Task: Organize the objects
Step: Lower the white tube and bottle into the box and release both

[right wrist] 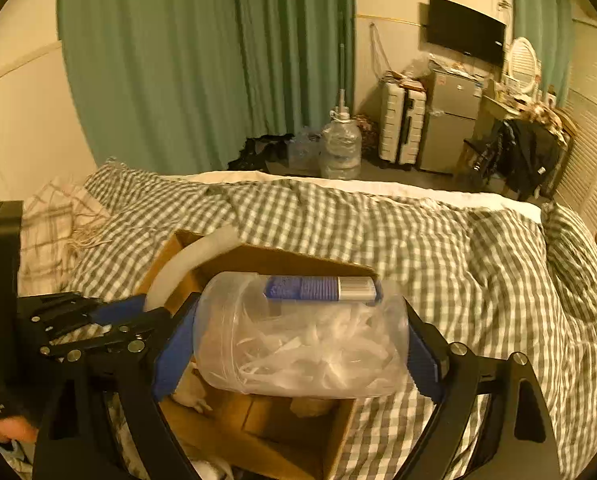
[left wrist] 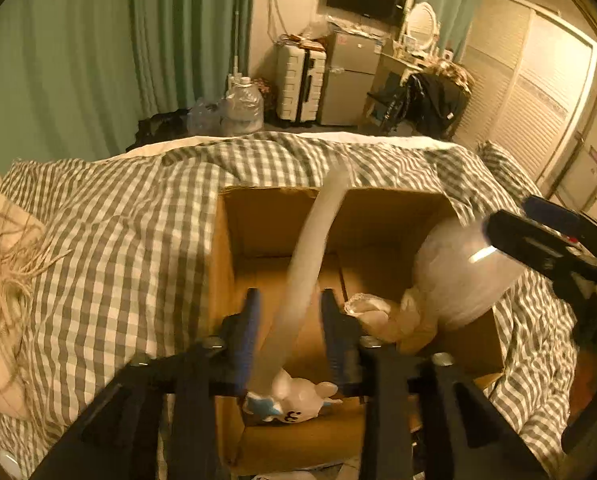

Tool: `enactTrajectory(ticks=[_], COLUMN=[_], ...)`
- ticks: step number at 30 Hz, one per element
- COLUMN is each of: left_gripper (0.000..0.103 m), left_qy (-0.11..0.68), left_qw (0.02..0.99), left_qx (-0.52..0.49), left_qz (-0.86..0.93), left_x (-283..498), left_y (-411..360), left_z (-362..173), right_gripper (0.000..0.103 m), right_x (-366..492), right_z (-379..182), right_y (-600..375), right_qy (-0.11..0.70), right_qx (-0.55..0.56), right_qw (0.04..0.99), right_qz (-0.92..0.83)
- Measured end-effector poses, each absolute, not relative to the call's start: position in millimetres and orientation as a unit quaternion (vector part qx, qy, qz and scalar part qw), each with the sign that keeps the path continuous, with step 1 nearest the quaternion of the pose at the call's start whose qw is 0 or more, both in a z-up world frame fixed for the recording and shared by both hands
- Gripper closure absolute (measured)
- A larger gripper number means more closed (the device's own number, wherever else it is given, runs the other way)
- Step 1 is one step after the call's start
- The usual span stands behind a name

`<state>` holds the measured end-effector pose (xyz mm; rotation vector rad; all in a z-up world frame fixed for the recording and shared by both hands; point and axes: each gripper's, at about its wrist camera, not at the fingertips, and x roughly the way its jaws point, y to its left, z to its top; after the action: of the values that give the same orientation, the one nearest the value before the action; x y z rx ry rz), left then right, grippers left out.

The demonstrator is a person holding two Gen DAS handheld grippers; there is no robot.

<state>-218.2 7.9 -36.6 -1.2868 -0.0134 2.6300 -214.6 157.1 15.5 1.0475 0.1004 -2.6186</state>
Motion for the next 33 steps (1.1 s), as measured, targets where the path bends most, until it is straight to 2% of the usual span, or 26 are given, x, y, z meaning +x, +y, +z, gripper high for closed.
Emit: enactTrajectory(ticks=[1,5,7,9,16,19,21,26,33], left_gripper=[0.044,0.034,0.022,0.017,0.015,0.007,0.006,0.0,0.0], left_qy=[-0.006,0.005,0.012,0.016,0.028,0.033,0.031,0.029,0.019], left_qw=[0.103,0.087,0.078,0.07,0.059,0.047,0.044,0.024,-0.013], left_qx=[-0.435,-0.414,-0.403,-0.386,-0.363,-0.356,-0.349,-0.343,-0.344], left_qz=[0.895,0.906,0.912,0.92,0.929,0.933,0.935,0.939,0.939], left_x=[-216,-198,-187,-171,-110,-85,-71,-45,-29], left_y=[5,-3,-6,-11,-20,-23,-25,-28,-36], left_z=[-34,-13,-1,11,29,30,29,17,-21], right_gripper=[0.01,0.009,0.007,0.006,0.001,0.0,0.0,0.0,0.0], right_x=[-212,-195,-182,-163,-96,-71,-56,-32,-25], right_z=[18,44,60,76,95,92,88,61,15], right_y=[161,179,186,193,195,188,182,168,161], right_qy=[0.032,0.013,0.012,0.013,0.028,0.037,0.041,0.048,0.056], right_qx=[0.363,0.35,0.341,0.328,0.313,0.315,0.313,0.319,0.338], right_qw=[0.155,0.144,0.138,0.126,0.125,0.138,0.143,0.144,0.14], right_qz=[-0.918,-0.926,-0.93,-0.936,-0.941,-0.938,-0.938,-0.936,-0.929])
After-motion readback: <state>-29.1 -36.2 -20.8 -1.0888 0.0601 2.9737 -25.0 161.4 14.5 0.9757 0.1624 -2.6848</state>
